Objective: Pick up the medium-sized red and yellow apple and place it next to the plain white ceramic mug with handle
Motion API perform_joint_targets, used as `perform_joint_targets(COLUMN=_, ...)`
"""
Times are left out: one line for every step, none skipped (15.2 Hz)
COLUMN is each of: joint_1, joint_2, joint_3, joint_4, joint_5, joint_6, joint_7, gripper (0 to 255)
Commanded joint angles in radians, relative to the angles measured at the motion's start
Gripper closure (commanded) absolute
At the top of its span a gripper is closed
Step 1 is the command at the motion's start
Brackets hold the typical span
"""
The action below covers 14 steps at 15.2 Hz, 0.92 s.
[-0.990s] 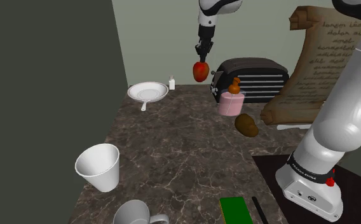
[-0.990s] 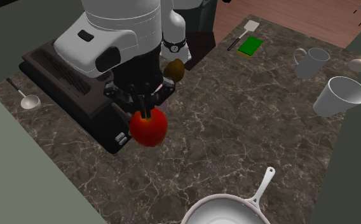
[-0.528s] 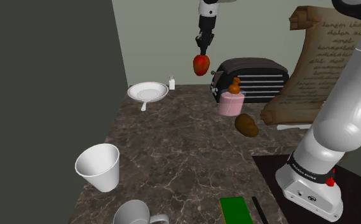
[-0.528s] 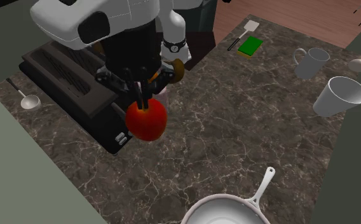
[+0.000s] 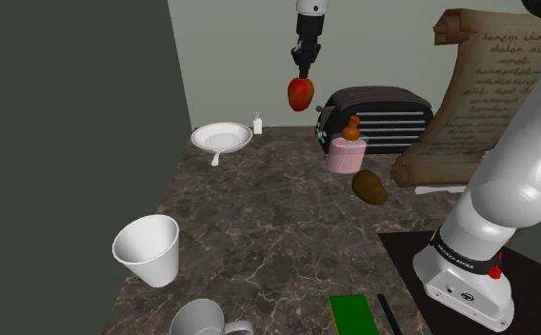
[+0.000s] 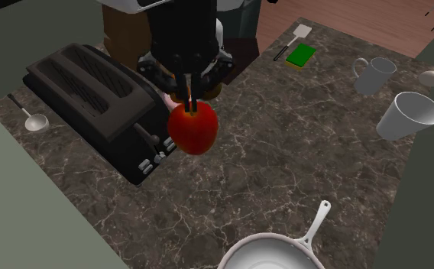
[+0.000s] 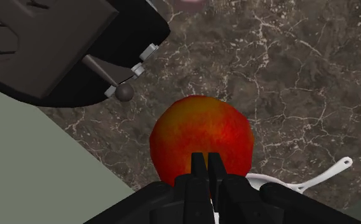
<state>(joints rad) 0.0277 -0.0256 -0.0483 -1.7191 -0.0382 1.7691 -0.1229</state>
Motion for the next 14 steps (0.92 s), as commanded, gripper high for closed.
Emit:
perform_joint_targets(joint_1=0.019, joint_2=-0.056, joint_3=0.02, joint_4=-0.063, joint_5=-0.005, joint_6=0.005, joint_7=0.04, gripper=255)
perform_joint_targets(joint_1=0.028, joint_2=-0.079, joint_3=0.031, joint_4=-0.089, joint_5=-0.006, joint_6=0.007, joint_7=0.061, gripper=255)
perform_joint_targets(joint_1=0.037, joint_2=-0.101, joint_3=0.042, joint_4=-0.113, joint_5=-0.006, joint_6=0.009, joint_7=0.082, gripper=255)
perform_joint_targets(joint_1=0.046, joint_2=-0.122, joint_3=0.054, joint_4=-0.136, joint_5=-0.006, joint_6=0.01, joint_7=0.102, gripper=255)
perform_joint_targets(joint_1=0.055, joint_2=-0.143, joint_3=0.066, joint_4=-0.158, joint_5=-0.005, joint_6=0.01, joint_7=0.123, gripper=255)
perform_joint_targets(joint_1=0.064, joint_2=-0.162, joint_3=0.079, joint_4=-0.178, joint_5=-0.004, joint_6=0.01, joint_7=0.144, gripper=255)
perform_joint_targets(joint_1=0.073, joint_2=-0.181, joint_3=0.091, joint_4=-0.198, joint_5=-0.002, joint_6=0.01, joint_7=0.165, gripper=255)
perform_joint_targets(joint_1=0.082, joint_2=-0.199, joint_3=0.104, joint_4=-0.216, joint_5=0.0, joint_6=0.009, joint_7=0.186, gripper=255)
perform_joint_targets(joint_1=0.091, joint_2=-0.216, joint_3=0.117, joint_4=-0.232, joint_5=0.003, joint_6=0.008, joint_7=0.208, gripper=255)
perform_joint_targets(joint_1=0.1, joint_2=-0.232, joint_3=0.131, joint_4=-0.248, joint_5=0.006, joint_6=0.006, joint_7=0.229, gripper=255)
perform_joint_targets(joint_1=0.109, joint_2=-0.248, joint_3=0.145, joint_4=-0.262, joint_5=0.009, joint_6=0.005, joint_7=0.25, gripper=255)
perform_joint_targets(joint_1=0.117, joint_2=-0.262, joint_3=0.159, joint_4=-0.276, joint_5=0.013, joint_6=0.003, joint_7=0.272, gripper=255)
perform_joint_targets(joint_1=0.127, joint_2=-0.276, joint_3=0.173, joint_4=-0.288, joint_5=0.018, joint_6=0.0, joint_7=0.294, gripper=255)
perform_joint_targets(joint_1=0.136, joint_2=-0.288, joint_3=0.188, joint_4=-0.299, joint_5=0.022, joint_6=-0.002, joint_7=0.316, gripper=255)
